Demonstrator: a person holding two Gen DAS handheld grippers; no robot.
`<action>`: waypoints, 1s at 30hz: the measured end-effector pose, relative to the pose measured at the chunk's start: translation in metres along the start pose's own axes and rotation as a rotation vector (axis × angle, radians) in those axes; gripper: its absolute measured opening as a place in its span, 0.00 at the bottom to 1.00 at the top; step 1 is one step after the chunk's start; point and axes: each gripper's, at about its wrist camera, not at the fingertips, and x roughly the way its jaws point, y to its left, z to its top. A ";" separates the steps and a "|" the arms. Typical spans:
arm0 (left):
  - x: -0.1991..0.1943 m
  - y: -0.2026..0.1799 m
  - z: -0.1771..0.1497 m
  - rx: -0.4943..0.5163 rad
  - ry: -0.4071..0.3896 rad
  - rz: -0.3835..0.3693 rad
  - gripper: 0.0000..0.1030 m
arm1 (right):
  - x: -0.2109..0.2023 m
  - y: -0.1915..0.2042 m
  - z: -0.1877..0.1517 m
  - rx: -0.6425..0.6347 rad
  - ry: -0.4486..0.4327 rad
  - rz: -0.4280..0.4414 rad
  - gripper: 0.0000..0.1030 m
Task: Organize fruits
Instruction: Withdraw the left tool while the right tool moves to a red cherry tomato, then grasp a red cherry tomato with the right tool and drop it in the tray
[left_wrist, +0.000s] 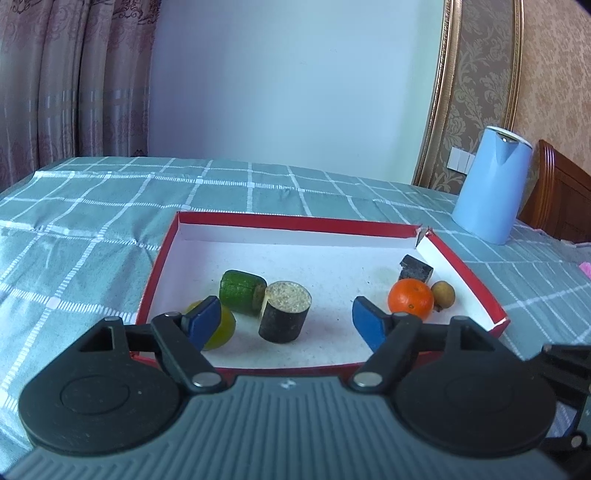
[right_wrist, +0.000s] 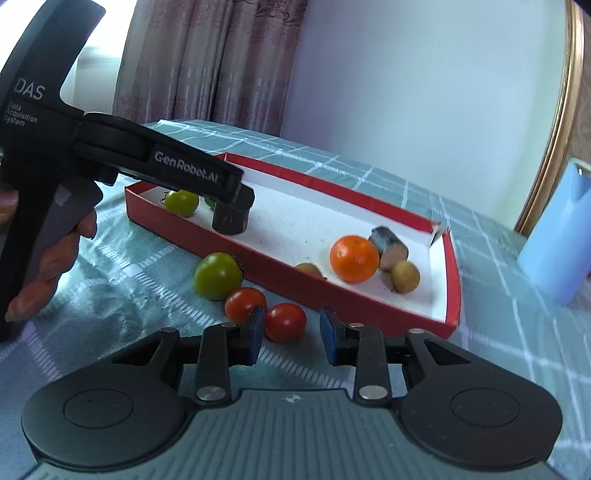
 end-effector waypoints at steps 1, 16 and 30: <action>-0.001 0.000 -0.001 0.007 0.000 0.000 0.75 | -0.003 0.000 0.000 -0.015 0.014 -0.008 0.38; -0.008 -0.004 -0.007 0.040 -0.005 -0.025 0.83 | 0.012 -0.007 -0.002 0.063 0.040 0.006 0.26; -0.007 -0.002 -0.007 0.026 -0.002 -0.014 0.88 | -0.016 -0.035 -0.005 0.185 -0.045 -0.005 0.25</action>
